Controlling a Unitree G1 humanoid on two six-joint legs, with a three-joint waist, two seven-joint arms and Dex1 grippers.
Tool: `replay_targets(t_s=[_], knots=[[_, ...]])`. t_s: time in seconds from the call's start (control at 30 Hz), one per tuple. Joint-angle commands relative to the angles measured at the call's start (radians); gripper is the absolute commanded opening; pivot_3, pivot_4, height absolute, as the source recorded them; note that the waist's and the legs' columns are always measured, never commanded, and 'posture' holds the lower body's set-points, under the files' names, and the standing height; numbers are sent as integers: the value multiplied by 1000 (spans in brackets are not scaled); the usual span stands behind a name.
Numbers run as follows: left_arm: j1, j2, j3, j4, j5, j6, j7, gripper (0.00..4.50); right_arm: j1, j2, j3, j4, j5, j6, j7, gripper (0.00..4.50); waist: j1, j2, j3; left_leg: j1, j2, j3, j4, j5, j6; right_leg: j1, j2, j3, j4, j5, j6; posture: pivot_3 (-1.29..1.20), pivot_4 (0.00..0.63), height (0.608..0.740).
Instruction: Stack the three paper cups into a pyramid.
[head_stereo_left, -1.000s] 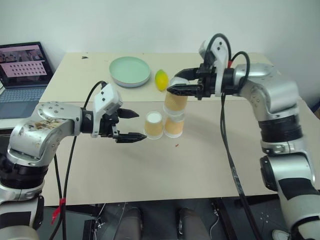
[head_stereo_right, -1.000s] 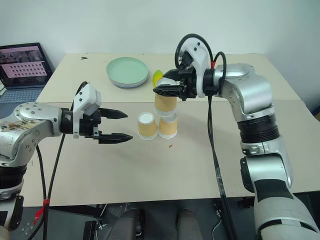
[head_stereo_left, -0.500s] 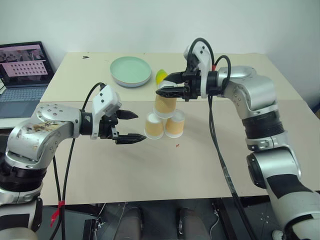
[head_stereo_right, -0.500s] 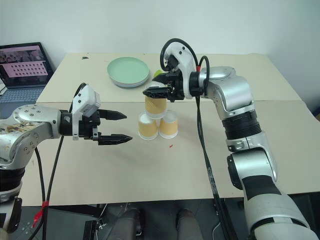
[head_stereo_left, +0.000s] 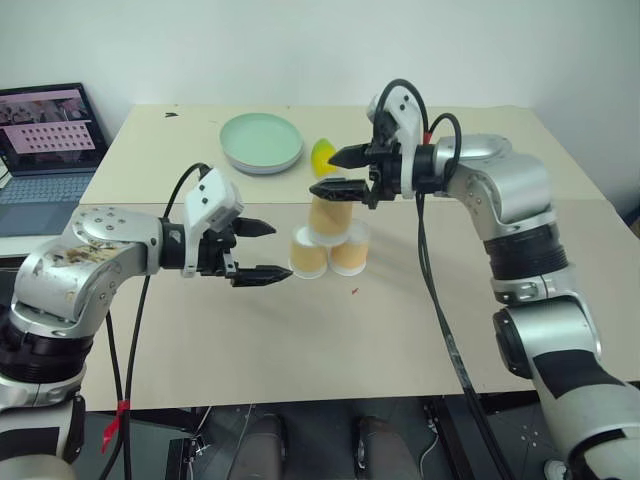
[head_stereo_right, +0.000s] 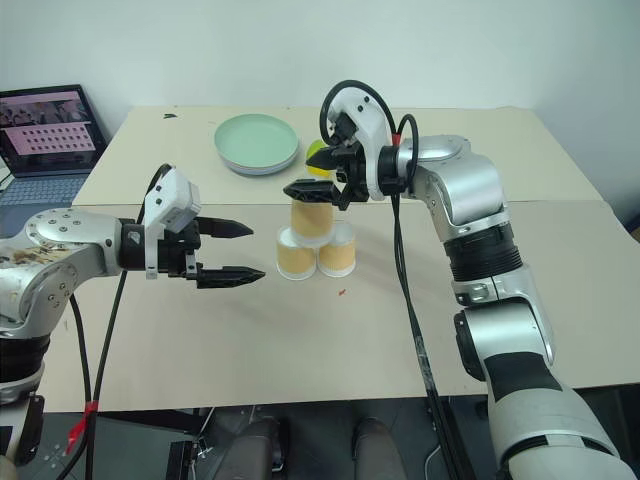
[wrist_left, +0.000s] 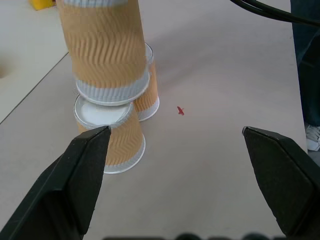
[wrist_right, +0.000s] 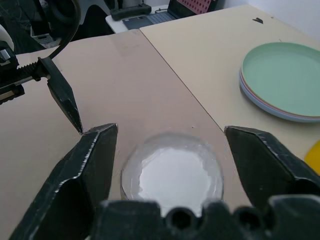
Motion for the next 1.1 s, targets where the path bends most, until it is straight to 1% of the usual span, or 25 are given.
replay_targets(t_s=[0.03, 0.43, 0.6, 0.7, 0.77, 0.8, 0.87, 0.93, 1.0, 1.03, 1.1], knots=[[-25, 3, 19, -17, -5, -9, 9, 4500, -2, -3, -30, -42, 5, -2, -9, 4463, 0, 0, 0, 0, 0, 0, 0, 0, 0, 0, 0, 0, 0, 0, 0, 0, 150, 740], [-39, -9, 0, -6, 7, -15, 23, 4500, -9, -21, -38, -41, 4, 4, -13, 4463, 0, 0, 0, 0, 0, 0, 0, 0, 0, 0, 0, 0, 0, 0, 0, 0, 150, 740], [-37, -7, -2, -9, 3, -9, 12, 4500, -67, -31, -160, -68, 134, 162, -15, 4463, 1, 0, 0, 0, 0, 0, 0, 0, 0, 0, 0, 0, 0, 0, 0, 0, 150, 740], [-35, -7, 2, -10, -3, -8, 9, 4500, -127, -85, -250, -96, 214, 251, -8, 4463, 1, 2, 3, 0, 0, 0, 0, 0, 0, 0, 0, 0, 0, 0, 0, 0, 150, 740], [-34, -8, 7, -9, -6, -8, 10, 4500, -118, -143, -273, -129, 235, 257, 18, 4463, 6, 2, 3, 0, 0, 0, -1, 0, 0, 0, 0, 0, -1, 0, 0, 0, 150, 740], [-33, -11, 12, -9, -7, -12, 12, 4500, -90, -188, -269, -151, 228, 237, 41, 4463, 7, 2, 3, 0, 0, -1, -1, 0, 0, 0, 0, -1, -1, 0, 0, 0, 150, 740], [-35, -24, 34, -6, -23, -8, 24, 4500, 11, -304, -268, -192, 196, 165, 107, 4463, 13, 1, 3, 0, -1, -1, -1, 0, 0, 1, -1, -1, -2, 0, 0, 0, 150, 740], [-37, -35, 64, -3, -30, -7, 45, 4500, 169, -438, -293, -206, 142, 44, 170, 4463, 21, -1, 3, 0, -1, -1, -1, 0, 0, 2, -1, -2, -4, 0, 0, 0, 150, 740], [-29, -33, 96, -10, -36, -15, 56, 4500, 311, -527, -368, -202, 135, -20, 196, 4463, 27, -1, 3, -1, -2, -1, 0, 0, 0, 3, -1, -1, -5, -1, 1, 0, 150, 740], [-17, -27, 110, -18, -43, -6, 62, 4500, 383, -555, -430, -216, 154, -20, 201, 4463, 25, 0, 4, -1, -2, 0, 0, 0, 0, 2, -2, -1, -5, 0, 1, 0, 150, 740], [6, -27, 138, -31, -55, 2, 81, 4500, 494, -574, -536, -252, 194, -9, 191, 4463, 19, 3, 6, -2, -2, 1, 0, 0, 0, 0, -2, 1, -4, 0, 1, 0, 150, 740]])
